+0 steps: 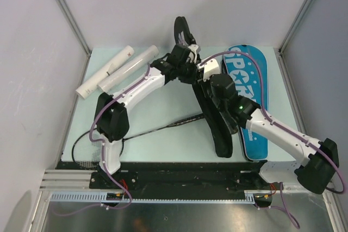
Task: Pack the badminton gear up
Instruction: Place the racket in the racket bag.
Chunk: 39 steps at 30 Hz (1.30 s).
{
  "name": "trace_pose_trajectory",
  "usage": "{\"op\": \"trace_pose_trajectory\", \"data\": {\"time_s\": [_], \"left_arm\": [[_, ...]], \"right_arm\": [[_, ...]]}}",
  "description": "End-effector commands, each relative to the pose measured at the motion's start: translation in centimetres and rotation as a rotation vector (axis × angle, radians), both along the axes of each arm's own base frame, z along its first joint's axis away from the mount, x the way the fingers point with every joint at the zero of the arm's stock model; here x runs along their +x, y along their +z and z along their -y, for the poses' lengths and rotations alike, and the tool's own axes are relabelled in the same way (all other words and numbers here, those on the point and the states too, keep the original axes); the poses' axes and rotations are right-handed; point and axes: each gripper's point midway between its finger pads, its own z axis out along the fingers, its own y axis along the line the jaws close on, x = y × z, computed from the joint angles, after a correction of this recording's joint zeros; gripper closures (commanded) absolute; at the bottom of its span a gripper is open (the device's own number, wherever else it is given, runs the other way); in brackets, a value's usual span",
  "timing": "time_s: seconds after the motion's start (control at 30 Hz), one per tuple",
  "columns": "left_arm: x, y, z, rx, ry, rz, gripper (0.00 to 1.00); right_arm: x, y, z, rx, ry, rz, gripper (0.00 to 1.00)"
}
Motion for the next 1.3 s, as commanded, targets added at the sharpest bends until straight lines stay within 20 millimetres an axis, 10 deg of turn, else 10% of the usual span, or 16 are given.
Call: {"op": "trace_pose_trajectory", "data": {"time_s": [0.0, 0.23, 0.63, 0.87, 1.03, 1.27], "left_arm": [[-2.5, -0.2, 2.3, -0.049, -0.001, -0.022, 0.63], [-5.0, -1.2, 3.8, -0.116, -0.121, -0.076, 0.98], [-7.7, -1.1, 3.6, -0.235, -0.266, -0.089, 1.0], [-7.4, -1.9, 3.5, -0.241, -0.276, -0.113, 1.0], [-6.8, -1.8, 3.0, -0.243, -0.265, -0.105, 1.0], [-6.3, -1.5, 3.6, -0.276, -0.276, -0.127, 1.0]], "right_arm": [[0.0, 6.9, -3.5, 0.238, 0.031, 0.161, 1.0], [1.7, 3.9, -3.6, 0.164, -0.019, 0.142, 1.0], [5.0, -5.1, -3.2, 0.083, 0.115, 0.096, 1.0], [4.5, -5.4, -3.0, 0.115, 0.16, 0.031, 1.0], [0.0, -11.1, 0.4, 0.242, 0.119, -0.429, 0.48], [-4.5, -12.8, 2.8, 0.378, 0.111, -0.584, 0.27]]}}
